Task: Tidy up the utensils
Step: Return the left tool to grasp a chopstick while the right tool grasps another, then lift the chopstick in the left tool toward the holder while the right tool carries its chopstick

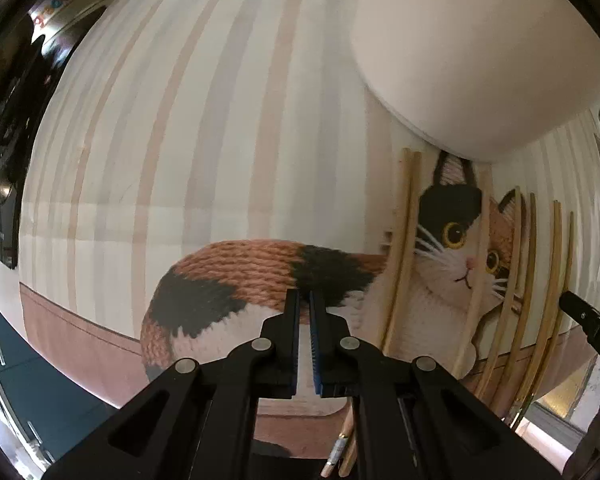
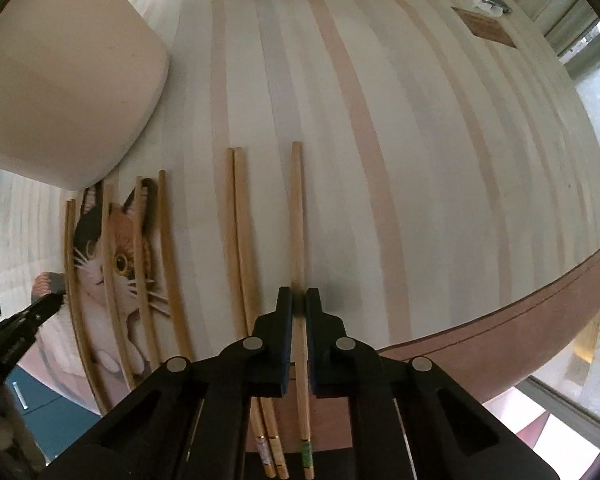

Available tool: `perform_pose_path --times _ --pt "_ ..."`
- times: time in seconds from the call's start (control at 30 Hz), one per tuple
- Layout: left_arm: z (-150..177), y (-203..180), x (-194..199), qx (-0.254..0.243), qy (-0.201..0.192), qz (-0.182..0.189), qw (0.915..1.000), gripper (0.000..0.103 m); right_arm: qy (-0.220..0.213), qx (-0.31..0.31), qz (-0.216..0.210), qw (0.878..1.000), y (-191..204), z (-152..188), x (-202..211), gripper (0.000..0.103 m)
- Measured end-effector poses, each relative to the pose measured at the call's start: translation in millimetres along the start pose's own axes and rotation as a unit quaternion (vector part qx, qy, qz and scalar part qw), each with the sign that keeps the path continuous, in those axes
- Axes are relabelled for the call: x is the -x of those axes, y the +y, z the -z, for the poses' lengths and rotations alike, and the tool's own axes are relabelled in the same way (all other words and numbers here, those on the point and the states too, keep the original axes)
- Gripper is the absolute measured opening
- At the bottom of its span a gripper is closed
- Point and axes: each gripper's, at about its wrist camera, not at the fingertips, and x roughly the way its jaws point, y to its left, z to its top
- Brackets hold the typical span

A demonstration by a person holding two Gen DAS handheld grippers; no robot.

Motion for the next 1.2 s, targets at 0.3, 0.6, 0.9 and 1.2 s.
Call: perform_pose_path --times 0.3,0.6,0.9,1.2 --pt "-2 35 -1 0.03 0.019 0.073 0.9967 0.006 0.017 0.011 0.013 1.0 2 -2 -4 0.007" --pt "-14 9 2 -0.013 0.022 0.098 0.9949 0.006 0.016 0.005 0.011 1.0 3 -5 -3 0.007" --pt "-18 -19 5 -0.063 0.02 0.068 0.9955 0.007 0.015 0.01 0.02 1.0 4 0 -3 0.008" --pt "-6 -6 5 0.002 0.0 0.013 0.9999 0.005 0.012 0.018 0.028 0.999 9 2 -6 0.007"
